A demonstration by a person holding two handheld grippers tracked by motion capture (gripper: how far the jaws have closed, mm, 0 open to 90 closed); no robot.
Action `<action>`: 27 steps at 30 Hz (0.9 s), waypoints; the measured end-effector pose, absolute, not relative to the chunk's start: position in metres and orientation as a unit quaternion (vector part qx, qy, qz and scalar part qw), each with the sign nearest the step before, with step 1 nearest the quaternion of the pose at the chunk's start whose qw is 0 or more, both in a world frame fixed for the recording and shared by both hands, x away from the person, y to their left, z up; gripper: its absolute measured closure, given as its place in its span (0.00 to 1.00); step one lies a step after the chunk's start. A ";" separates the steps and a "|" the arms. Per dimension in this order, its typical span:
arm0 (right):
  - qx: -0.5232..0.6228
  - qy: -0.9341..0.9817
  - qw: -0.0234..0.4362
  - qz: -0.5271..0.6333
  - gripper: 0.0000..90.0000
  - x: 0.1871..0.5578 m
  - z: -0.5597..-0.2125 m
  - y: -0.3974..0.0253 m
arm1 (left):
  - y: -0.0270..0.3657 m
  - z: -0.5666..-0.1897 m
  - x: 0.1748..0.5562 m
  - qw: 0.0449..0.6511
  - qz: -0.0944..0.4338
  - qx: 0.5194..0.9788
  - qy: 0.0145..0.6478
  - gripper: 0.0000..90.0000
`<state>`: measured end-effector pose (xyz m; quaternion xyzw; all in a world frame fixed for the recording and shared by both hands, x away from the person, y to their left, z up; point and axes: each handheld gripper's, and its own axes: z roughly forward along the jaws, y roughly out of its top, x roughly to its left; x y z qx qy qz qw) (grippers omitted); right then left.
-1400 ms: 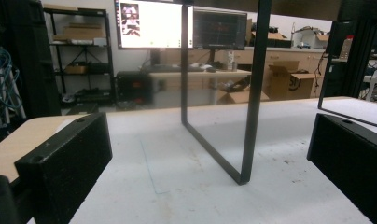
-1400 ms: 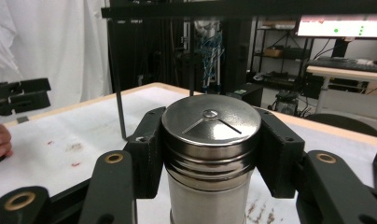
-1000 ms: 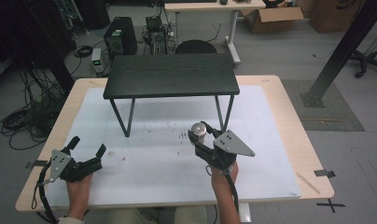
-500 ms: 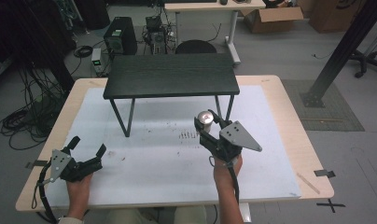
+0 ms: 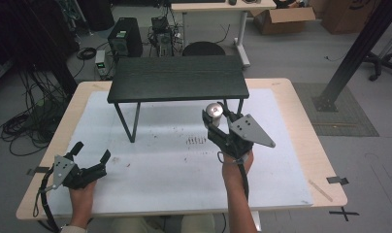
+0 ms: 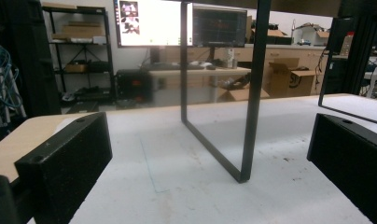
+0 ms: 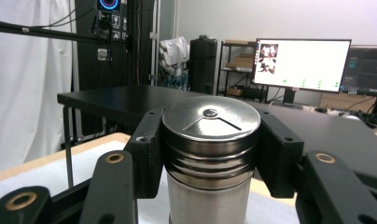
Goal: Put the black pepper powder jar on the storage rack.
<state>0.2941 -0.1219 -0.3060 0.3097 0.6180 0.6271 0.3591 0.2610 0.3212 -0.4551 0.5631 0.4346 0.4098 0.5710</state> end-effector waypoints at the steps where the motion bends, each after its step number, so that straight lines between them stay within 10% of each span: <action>1: 0.308 0.617 0.361 0.628 0.54 0.295 -0.303 -0.121 | 0.321 -0.455 0.261 0.571 0.410 0.563 0.434 0.00; 27: 0.277 0.610 0.371 0.643 0.54 0.329 -0.248 -0.101 | 0.322 -0.455 0.261 0.571 0.408 0.563 0.436 0.00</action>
